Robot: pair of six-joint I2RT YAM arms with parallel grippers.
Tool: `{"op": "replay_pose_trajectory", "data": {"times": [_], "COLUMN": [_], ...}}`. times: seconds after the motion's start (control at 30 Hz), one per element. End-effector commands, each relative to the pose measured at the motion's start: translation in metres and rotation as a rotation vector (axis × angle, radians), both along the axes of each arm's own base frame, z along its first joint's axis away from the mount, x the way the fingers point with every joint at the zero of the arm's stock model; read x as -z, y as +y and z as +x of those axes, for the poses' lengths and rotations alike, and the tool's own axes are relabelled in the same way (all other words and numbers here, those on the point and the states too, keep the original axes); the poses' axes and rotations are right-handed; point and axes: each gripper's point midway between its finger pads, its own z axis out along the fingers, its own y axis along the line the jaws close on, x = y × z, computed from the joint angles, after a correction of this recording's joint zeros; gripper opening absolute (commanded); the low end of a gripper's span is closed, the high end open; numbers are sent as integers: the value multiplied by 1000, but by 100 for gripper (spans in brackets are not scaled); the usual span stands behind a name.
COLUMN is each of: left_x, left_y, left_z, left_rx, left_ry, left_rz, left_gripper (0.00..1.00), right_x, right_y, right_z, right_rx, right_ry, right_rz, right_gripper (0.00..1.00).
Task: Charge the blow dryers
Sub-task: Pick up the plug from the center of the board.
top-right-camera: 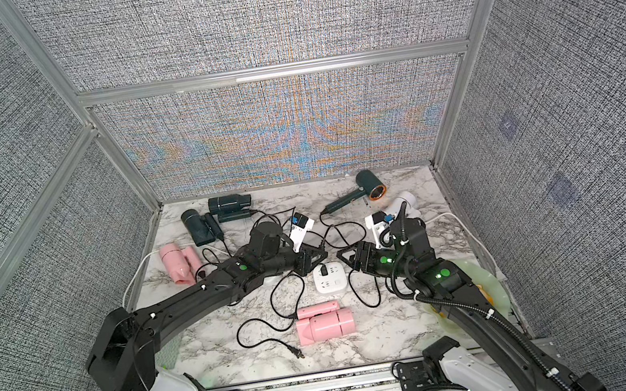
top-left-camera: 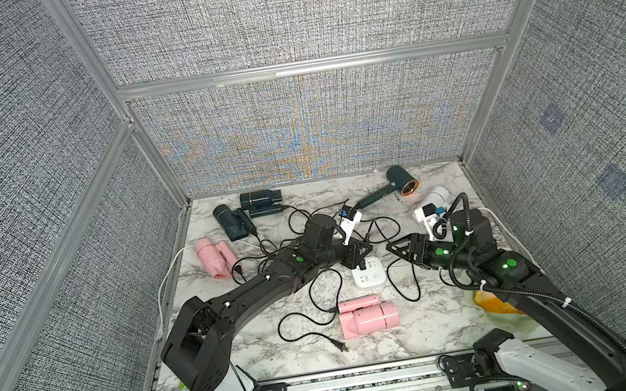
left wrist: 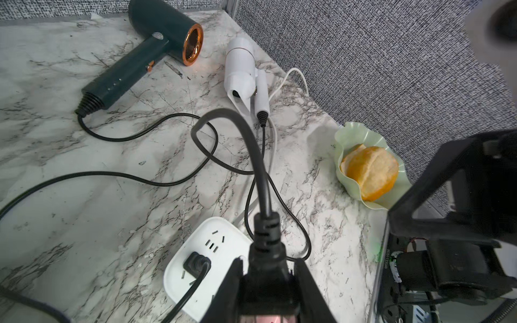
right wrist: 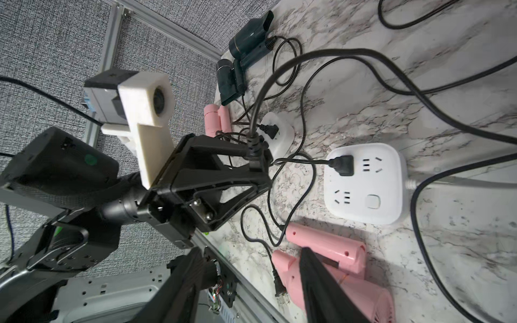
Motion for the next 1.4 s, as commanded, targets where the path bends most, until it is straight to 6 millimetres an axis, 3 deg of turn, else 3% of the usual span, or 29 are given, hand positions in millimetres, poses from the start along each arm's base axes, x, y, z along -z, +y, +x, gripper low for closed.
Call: {"op": "replay_pose_trajectory", "data": {"times": [0.0, 0.23, 0.67, 0.83, 1.0, 1.37], "left_x": [2, -3, -14, -6, -3, 8], "left_y": [2, 4, 11, 11, 11, 10], "left_z": [7, 7, -10, -8, -8, -16], "left_rx": [-46, -61, 21, -6, -29, -47], "left_ry": [-31, -111, -195, -203, -199, -228], "left_rz": [35, 59, 28, 46, 48, 101], "left_gripper": [24, 23, 22, 23, 22, 23], "right_x": [-2, 8, -10, -10, 0, 11], "right_y": [5, 6, -6, -7, 11, 17], "right_z": [0, 4, 3, 2, 2, 9], "right_rx": [-6, 12, 123, 125, 44, 41], "right_ry": [52, 98, 70, 74, 121, 133], "right_rz": [42, 59, 88, 83, 98, 84], "right_gripper": [54, 46, 42, 41, 39, 37]}}
